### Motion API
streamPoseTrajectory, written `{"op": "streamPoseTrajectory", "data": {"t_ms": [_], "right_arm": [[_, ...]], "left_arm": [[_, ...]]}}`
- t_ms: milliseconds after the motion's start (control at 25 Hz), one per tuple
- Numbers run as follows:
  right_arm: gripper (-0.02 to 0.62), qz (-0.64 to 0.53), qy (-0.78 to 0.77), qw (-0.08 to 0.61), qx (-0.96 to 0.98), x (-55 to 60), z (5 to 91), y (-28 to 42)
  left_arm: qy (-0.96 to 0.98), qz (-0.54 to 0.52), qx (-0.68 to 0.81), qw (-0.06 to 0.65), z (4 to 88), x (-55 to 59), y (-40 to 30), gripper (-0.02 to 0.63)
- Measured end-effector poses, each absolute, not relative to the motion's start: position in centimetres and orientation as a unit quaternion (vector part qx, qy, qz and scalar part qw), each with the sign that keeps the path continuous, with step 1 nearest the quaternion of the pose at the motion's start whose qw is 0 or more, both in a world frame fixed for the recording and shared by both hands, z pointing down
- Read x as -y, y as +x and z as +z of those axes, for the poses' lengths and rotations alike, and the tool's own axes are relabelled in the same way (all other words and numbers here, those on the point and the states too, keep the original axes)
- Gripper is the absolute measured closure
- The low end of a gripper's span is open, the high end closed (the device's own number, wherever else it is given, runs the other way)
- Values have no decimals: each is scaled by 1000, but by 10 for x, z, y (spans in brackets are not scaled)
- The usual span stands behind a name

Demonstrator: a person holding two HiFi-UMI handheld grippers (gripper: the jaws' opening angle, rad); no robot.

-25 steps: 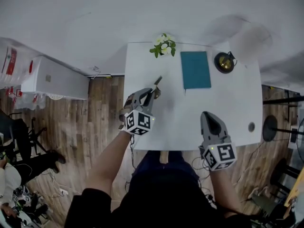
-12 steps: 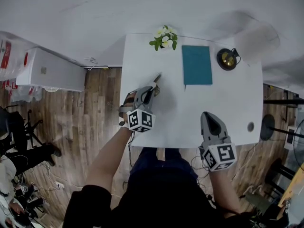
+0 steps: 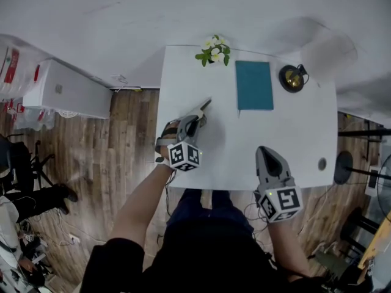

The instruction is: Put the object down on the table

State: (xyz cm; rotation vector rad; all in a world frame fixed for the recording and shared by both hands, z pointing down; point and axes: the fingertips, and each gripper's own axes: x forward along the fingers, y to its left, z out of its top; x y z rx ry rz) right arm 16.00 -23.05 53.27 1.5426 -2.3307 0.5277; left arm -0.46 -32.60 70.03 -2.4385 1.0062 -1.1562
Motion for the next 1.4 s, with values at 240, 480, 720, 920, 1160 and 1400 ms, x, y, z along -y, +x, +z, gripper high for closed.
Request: {"op": "streamPoseTrajectory", "data": {"t_ms": [240,480,720,920,1160,1400], "right_arm": [[590,177,535,145,813,218,530,156],[589,166,542,134,813,213,517,161],[589,139,545,112,819,218,486,161],[589,105,539,88,831,228,451,154],[589,69,529,68,843,235,413,143],[589,30,517,51,854,238,378,138]], "left_arm": [[-840,-415,-325,127,707,312,1,505],[-852,-375,-344,125,668,296,3,474],[-865,-272,-417,53,570,292,-10,474],[-870,-182,-459,6,485,289,-27,488],[-867,-106,-487,-16,414,275,-46,505],[-861,-54,-505,-27,368,263,-59,514]]}}
